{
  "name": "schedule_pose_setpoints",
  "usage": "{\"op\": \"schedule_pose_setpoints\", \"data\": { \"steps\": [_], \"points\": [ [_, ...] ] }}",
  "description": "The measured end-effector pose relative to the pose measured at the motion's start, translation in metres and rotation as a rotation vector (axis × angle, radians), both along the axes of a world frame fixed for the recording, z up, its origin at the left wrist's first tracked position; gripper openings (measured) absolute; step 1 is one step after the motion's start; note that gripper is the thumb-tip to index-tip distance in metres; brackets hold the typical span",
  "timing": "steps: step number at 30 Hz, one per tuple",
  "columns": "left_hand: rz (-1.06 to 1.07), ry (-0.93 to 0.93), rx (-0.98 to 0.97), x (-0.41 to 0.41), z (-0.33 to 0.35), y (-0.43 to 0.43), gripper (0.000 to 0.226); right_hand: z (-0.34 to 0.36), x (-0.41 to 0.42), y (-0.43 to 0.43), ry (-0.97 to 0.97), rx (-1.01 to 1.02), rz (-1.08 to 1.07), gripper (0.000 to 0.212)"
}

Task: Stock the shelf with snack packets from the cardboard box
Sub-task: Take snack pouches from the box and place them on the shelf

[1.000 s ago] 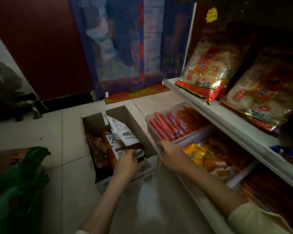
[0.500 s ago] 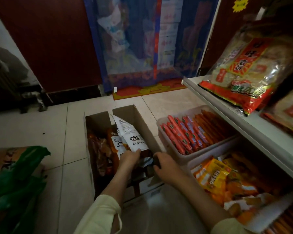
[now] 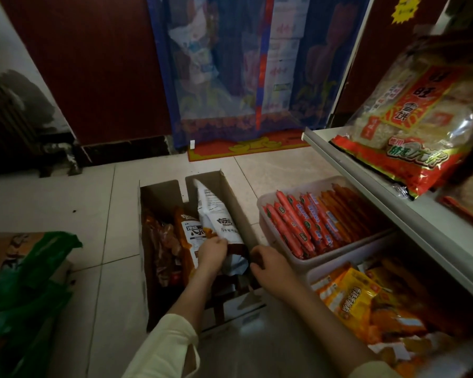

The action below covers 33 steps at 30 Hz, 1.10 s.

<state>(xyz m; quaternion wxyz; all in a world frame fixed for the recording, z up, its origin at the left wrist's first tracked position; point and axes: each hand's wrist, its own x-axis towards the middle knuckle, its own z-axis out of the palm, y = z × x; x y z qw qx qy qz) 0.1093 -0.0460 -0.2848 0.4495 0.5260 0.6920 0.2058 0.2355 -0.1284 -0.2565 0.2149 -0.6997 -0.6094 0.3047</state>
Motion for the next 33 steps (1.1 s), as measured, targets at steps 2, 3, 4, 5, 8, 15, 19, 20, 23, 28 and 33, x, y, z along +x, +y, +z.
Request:
{"op": "schedule_pose_setpoints", "data": {
  "steps": [2, 3, 4, 5, 8, 15, 19, 20, 23, 28, 33],
  "points": [
    [0.010, -0.088, 0.075, 0.005, 0.006, -0.002, 0.028, 0.005, -0.001, 0.002, 0.070, 0.028, -0.032, 0.021],
    [0.010, -0.114, 0.093, 0.007, 0.011, -0.003, 0.030, 0.007, -0.003, 0.003, 0.118, 0.039, -0.060, 0.020],
    [0.015, -0.146, 0.104, 0.009, 0.019, -0.006, 0.033, 0.009, -0.004, 0.004, 0.163, 0.052, -0.091, 0.020],
    [0.020, -0.169, 0.126, 0.011, 0.027, -0.009, 0.034, 0.012, -0.006, 0.005, 0.210, 0.058, -0.119, 0.022],
    [0.004, -0.216, 0.212, 0.012, 0.050, -0.018, 0.032, 0.022, -0.012, 0.006, 0.309, 0.076, -0.179, 0.031],
    [-0.143, 0.024, 0.494, 0.009, 0.098, -0.051, 0.042, 0.062, -0.016, 0.009, 0.528, 0.139, -0.275, 0.052],
    [-0.216, 0.150, 0.571, 0.016, 0.126, -0.063, 0.040, 0.093, -0.019, 0.012, 0.563, 0.173, -0.298, 0.058],
    [-0.245, 0.180, 0.585, 0.019, 0.134, -0.067, 0.036, 0.105, -0.019, 0.011, 0.525, 0.173, -0.298, 0.051],
    [-0.334, 0.278, 0.663, 0.029, 0.156, -0.085, 0.024, 0.133, -0.010, 0.005, 0.365, 0.180, -0.287, 0.035],
    [-0.441, 0.356, 0.810, 0.047, 0.175, -0.115, 0.028, 0.160, 0.016, -0.008, 0.169, 0.180, -0.293, 0.036],
    [-0.604, 0.375, 0.761, 0.070, 0.209, -0.146, 0.025, 0.179, 0.044, -0.047, 0.147, 0.255, -0.320, 0.039]
  ]
}}
